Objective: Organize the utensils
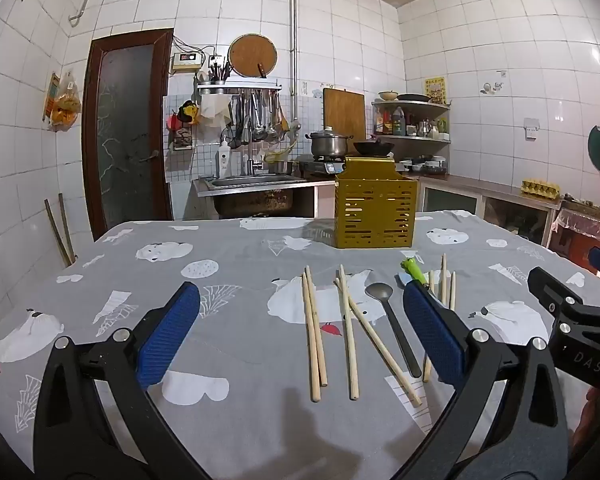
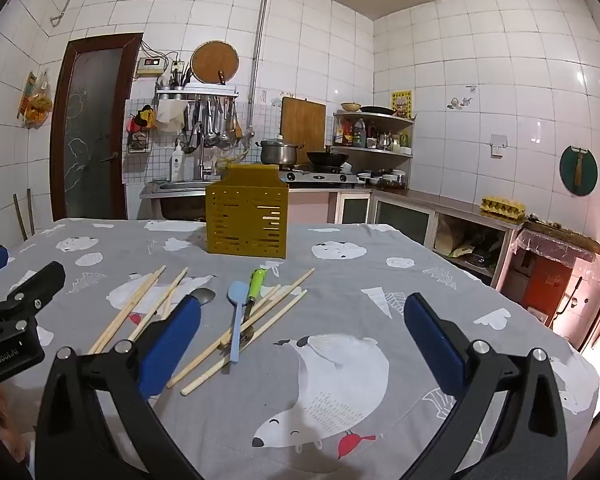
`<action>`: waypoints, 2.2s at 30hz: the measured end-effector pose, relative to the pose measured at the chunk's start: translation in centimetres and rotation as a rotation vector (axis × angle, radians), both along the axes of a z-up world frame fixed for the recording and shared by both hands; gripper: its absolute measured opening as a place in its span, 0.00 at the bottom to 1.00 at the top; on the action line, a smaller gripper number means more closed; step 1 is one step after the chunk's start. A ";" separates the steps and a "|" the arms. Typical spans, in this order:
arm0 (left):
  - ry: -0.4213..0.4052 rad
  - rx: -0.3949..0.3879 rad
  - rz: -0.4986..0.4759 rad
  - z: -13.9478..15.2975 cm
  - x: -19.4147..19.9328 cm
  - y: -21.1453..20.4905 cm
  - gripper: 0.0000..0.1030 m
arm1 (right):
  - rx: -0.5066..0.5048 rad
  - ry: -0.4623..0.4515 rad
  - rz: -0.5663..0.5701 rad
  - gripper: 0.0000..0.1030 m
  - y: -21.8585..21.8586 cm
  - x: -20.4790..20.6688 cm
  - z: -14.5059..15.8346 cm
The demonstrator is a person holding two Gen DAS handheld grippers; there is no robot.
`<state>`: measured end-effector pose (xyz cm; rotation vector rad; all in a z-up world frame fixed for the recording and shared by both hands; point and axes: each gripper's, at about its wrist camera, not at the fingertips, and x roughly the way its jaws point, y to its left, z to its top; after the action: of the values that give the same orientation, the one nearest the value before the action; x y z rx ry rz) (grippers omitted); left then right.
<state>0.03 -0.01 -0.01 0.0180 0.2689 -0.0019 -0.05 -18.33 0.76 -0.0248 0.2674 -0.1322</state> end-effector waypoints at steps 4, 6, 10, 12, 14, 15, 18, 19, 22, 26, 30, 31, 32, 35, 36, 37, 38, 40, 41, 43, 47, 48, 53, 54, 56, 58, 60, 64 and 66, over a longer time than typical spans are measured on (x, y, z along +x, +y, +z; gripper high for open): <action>-0.003 -0.001 0.000 0.0 0.0 0.1 0.95 | -0.005 -0.006 0.000 0.96 0.0 -0.1 0.0; -0.002 -0.002 0.000 0.0 0.1 0.2 0.95 | -0.007 -0.009 0.000 0.96 0.0 -0.1 0.0; -0.010 0.005 0.000 0.0 -0.1 0.0 0.95 | -0.002 -0.014 -0.003 0.96 -0.5 -0.1 -0.1; -0.009 0.004 0.000 0.0 -0.1 0.1 0.95 | -0.003 -0.017 -0.006 0.96 -0.3 -0.3 0.0; -0.010 0.007 0.000 0.0 -0.1 0.0 0.95 | -0.004 -0.019 -0.007 0.96 -0.1 -0.3 0.0; -0.011 0.007 0.000 0.0 -0.1 0.0 0.95 | -0.004 -0.021 -0.007 0.96 0.0 -0.3 0.0; -0.011 0.008 0.000 0.0 -0.1 0.0 0.95 | 0.000 -0.026 -0.010 0.96 -0.1 -0.5 0.1; -0.010 0.008 0.000 0.0 0.0 0.0 0.95 | 0.001 -0.026 -0.010 0.96 -0.2 -0.4 0.1; -0.010 0.008 0.000 0.0 -0.1 0.0 0.95 | 0.001 -0.027 -0.010 0.96 -0.2 -0.5 0.1; -0.012 0.009 0.000 0.0 -0.1 0.0 0.95 | 0.001 -0.028 -0.010 0.96 -0.1 -0.5 0.1; -0.013 0.010 0.000 0.0 0.0 0.0 0.95 | 0.002 -0.029 -0.010 0.96 -0.1 -0.5 0.1; -0.013 0.009 0.000 0.0 -0.1 0.0 0.95 | 0.001 -0.028 -0.010 0.96 -0.1 -0.5 0.1; -0.013 0.010 0.000 0.0 -0.1 0.0 0.95 | 0.001 -0.029 -0.010 0.96 -0.1 -0.5 0.1; -0.016 0.009 0.000 0.0 0.0 0.0 0.95 | 0.001 -0.031 -0.011 0.96 -0.1 -0.5 0.1; -0.016 0.009 0.000 0.1 0.0 0.0 0.95 | 0.002 -0.031 -0.011 0.96 -0.2 -0.6 0.2; -0.017 0.009 0.000 0.2 0.0 0.1 0.95 | 0.002 -0.032 -0.011 0.96 -0.2 -0.6 0.2; -0.019 0.009 0.000 0.4 -0.3 0.1 0.95 | 0.002 -0.032 -0.011 0.96 -0.2 -0.6 0.2; -0.021 0.009 0.000 0.5 -0.2 0.1 0.95 | 0.002 -0.033 -0.012 0.96 -0.3 -0.6 0.2; -0.021 0.009 -0.001 0.3 -0.2 0.2 0.95 | 0.001 -0.034 -0.012 0.96 -0.3 -0.6 0.3; -0.022 0.009 0.000 0.3 -0.2 0.1 0.95 | 0.002 -0.034 -0.013 0.96 -0.3 -0.6 0.3; -0.023 0.011 0.000 0.2 -0.3 0.0 0.95 | 0.003 -0.037 -0.013 0.96 -0.3 -0.6 0.3; -0.024 0.011 -0.001 0.2 -0.3 0.0 0.95 | 0.003 -0.038 -0.014 0.96 -0.3 -0.6 0.4; -0.026 0.013 -0.001 0.5 -0.5 -0.1 0.95 | 0.006 -0.045 -0.014 0.96 -0.4 -0.8 0.4; -0.026 0.013 0.000 0.5 -0.5 -0.1 0.95 | 0.007 -0.047 -0.015 0.96 -0.5 -0.8 0.4; -0.026 0.013 0.000 0.5 -0.5 -0.1 0.95 | 0.008 -0.047 -0.016 0.96 -0.5 -0.7 0.4; -0.027 0.014 0.000 0.5 -0.6 -0.1 0.95 | 0.009 -0.048 -0.016 0.96 -0.5 -0.8 0.4; -0.028 0.013 0.000 0.5 -0.5 -0.1 0.95 | 0.009 -0.050 -0.016 0.96 -0.5 -0.8 0.4; -0.029 0.015 -0.001 0.6 -0.7 -0.1 0.95 | 0.009 -0.050 -0.016 0.96 -0.5 -0.9 0.3; -0.029 0.014 -0.001 0.6 -0.7 -0.1 0.95 | 0.010 -0.050 -0.016 0.96 -0.5 -0.9 0.3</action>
<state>-0.64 -0.08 0.62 0.0324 0.2394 -0.0006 -0.91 -18.83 1.10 -0.0097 0.2180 -0.1477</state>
